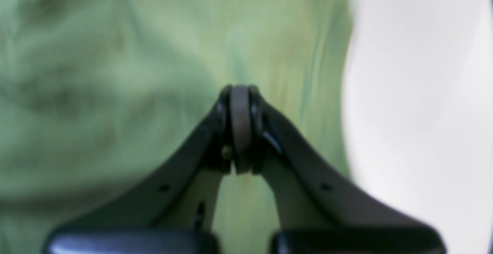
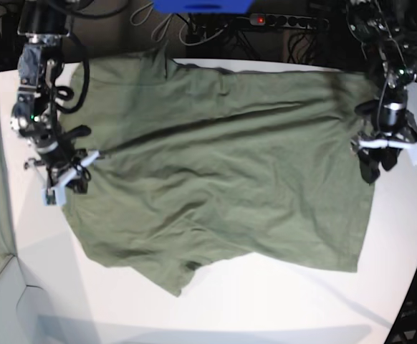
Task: Layout the t-shirt on the table in an organized manner, then fold the t-shirt properly
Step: 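Grasp the shirt edges with both grippers, one at each side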
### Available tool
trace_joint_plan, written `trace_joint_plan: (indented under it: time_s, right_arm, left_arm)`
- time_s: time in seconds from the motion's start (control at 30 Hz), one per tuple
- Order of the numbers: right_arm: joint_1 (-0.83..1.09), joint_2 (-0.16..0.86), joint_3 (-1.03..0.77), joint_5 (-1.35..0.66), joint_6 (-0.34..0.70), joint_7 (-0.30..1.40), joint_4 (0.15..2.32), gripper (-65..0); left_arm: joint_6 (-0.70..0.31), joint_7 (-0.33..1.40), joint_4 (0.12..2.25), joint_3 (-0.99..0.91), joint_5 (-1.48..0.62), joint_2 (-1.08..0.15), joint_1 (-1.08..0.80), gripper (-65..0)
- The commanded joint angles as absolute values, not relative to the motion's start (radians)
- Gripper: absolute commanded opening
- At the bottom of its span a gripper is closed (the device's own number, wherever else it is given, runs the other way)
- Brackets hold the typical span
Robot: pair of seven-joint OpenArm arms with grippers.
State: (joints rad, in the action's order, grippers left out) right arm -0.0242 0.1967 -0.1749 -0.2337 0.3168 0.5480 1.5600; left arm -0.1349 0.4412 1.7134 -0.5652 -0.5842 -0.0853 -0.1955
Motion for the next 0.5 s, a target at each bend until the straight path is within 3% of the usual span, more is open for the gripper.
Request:
trace_joint_plan:
  time_s: [0.0, 0.23, 0.47]
  right_arm:
    - [-0.074, 0.203, -0.163, -0.236, 0.317, 0.533, 1.543, -65.0]
    - [-0.440, 0.216, -0.042, -0.236, 0.318, 0.521, 1.129, -65.0]
    - [-0.650, 0.219, 0.131, -0.236, 0.318, 0.309, 0.789, -65.0]
  left_arm:
    - [-0.134, 0.423, 1.685, -0.565, -0.587, -0.110, -0.163, -32.0]
    - [-0.133, 0.420, 1.340, -0.524, -0.587, -0.163, 0.019, -32.1]
    - [-0.133, 0.417, 1.155, -0.490, -0.587, -0.205, 0.045, -32.1]
